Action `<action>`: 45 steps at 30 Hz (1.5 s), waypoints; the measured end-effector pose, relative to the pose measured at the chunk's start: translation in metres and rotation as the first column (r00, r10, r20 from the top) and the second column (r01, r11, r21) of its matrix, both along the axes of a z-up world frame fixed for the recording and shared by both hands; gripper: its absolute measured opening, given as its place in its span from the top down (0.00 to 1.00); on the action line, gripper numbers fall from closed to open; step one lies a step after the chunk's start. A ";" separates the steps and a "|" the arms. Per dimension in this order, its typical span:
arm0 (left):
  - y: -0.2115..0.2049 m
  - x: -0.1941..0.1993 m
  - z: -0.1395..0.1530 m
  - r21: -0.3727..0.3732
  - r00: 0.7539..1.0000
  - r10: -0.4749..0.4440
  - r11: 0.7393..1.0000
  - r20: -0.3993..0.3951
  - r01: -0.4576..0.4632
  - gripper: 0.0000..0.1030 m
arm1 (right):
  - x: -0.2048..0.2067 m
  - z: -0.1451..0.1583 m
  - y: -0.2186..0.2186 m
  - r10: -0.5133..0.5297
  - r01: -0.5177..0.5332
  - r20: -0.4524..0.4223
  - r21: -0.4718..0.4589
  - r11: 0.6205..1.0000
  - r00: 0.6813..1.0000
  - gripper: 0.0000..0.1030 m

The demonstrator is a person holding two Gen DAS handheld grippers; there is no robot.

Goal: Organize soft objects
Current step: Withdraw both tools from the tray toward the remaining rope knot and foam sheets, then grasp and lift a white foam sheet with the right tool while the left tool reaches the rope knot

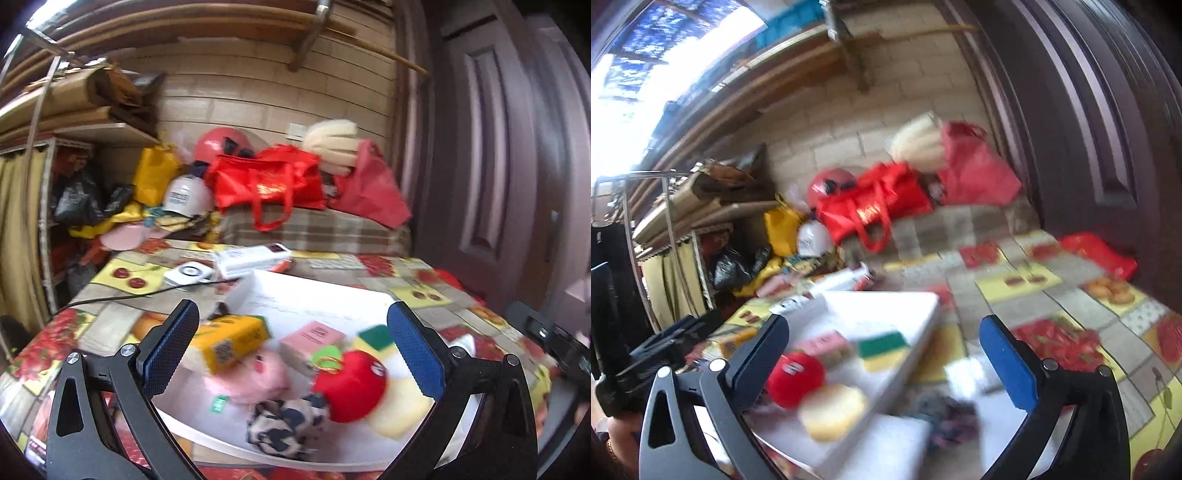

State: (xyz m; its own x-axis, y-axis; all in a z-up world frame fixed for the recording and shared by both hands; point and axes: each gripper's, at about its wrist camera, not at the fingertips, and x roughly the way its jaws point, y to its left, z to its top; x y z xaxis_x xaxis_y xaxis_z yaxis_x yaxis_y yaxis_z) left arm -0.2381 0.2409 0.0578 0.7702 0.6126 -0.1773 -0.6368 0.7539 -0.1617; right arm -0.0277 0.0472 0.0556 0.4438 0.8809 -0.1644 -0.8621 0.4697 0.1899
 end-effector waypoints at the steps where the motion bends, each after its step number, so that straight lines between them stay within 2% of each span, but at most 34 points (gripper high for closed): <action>1: -0.002 0.003 0.000 0.002 1.000 -0.022 1.000 -0.011 0.023 0.00 | 0.007 0.000 -0.005 -0.002 0.002 -0.014 0.006 1.000 1.000 0.00; 5: -0.009 0.015 -0.001 -0.002 0.995 -0.079 0.997 -0.059 0.079 0.00 | 0.031 0.000 -0.032 -0.038 0.040 -0.050 0.036 0.999 0.998 0.00; 7: -0.011 0.019 -0.003 -0.014 0.991 -0.106 0.994 -0.082 0.105 0.00 | 0.039 0.000 -0.034 -0.053 0.050 -0.042 -0.061 0.997 0.998 0.00; 11: -0.018 0.033 -0.006 -0.016 0.980 -0.134 0.991 -0.149 0.133 0.00 | 0.025 -0.012 -0.024 0.070 -0.076 -0.031 -0.248 0.966 0.997 0.00; 12: -0.020 0.034 -0.006 -0.007 0.979 -0.132 0.991 -0.153 0.132 0.00 | 0.012 -0.017 -0.016 0.119 -0.119 -0.021 -0.319 0.940 0.993 0.00; 15: -0.022 0.034 -0.006 -0.004 0.979 -0.130 0.991 -0.155 0.131 0.00 | -0.013 -0.025 0.002 0.190 -0.168 0.006 -0.442 0.881 0.982 0.00; 16: -0.022 0.033 -0.007 -0.006 0.980 -0.129 0.991 -0.154 0.130 0.00 | -0.022 -0.030 0.012 0.207 -0.177 0.005 -0.498 0.849 0.978 0.00; 18: -0.021 0.031 -0.007 -0.021 0.981 -0.126 0.992 -0.145 0.125 0.00 | -0.026 -0.041 0.020 0.226 -0.205 -0.031 -0.553 0.807 0.974 0.00; 20: -0.017 0.029 -0.008 -0.041 0.983 -0.123 0.992 -0.136 0.119 0.00 | -0.027 -0.046 0.026 0.227 -0.213 -0.049 -0.579 0.787 0.973 0.00; 24: -0.008 0.027 -0.009 -0.079 0.985 -0.114 0.991 -0.126 0.105 0.00 | -0.029 -0.047 0.030 0.232 -0.221 -0.058 -0.585 0.781 0.971 0.00; 29: -0.002 0.023 -0.010 -0.101 0.988 -0.109 0.990 -0.113 0.098 0.00 | -0.032 -0.056 0.040 0.238 -0.220 -0.060 -0.641 0.735 0.969 0.01; 34: 0.001 0.023 -0.010 -0.114 0.987 -0.112 0.989 -0.114 0.099 0.00 | -0.011 -0.053 0.026 0.167 -0.165 -0.058 -0.646 0.746 0.984 0.01; 37: 0.000 0.024 -0.010 -0.112 0.986 -0.114 0.989 -0.125 0.100 0.00 | -0.007 -0.045 0.014 0.198 -0.210 -0.085 -0.592 0.778 0.976 0.01; 40: -0.003 0.026 -0.010 -0.097 0.983 -0.115 0.990 -0.140 0.102 0.00 | -0.021 -0.049 0.025 0.221 -0.193 -0.035 -0.633 0.749 0.975 0.01; 42: -0.006 0.025 -0.009 -0.080 0.983 -0.114 0.991 -0.141 0.103 0.00 | -0.026 -0.057 0.042 0.212 -0.166 -0.015 -0.679 0.715 0.977 0.07; 44: -0.007 0.026 -0.008 -0.073 0.984 -0.113 0.992 -0.141 0.104 0.00 | -0.026 -0.061 0.052 0.217 -0.176 -0.030 -0.699 0.694 0.976 0.28; 45: -0.008 0.026 -0.008 -0.071 0.984 -0.112 0.992 -0.141 0.103 0.00 | -0.025 -0.061 0.055 0.220 -0.191 -0.047 -0.691 0.697 0.974 0.33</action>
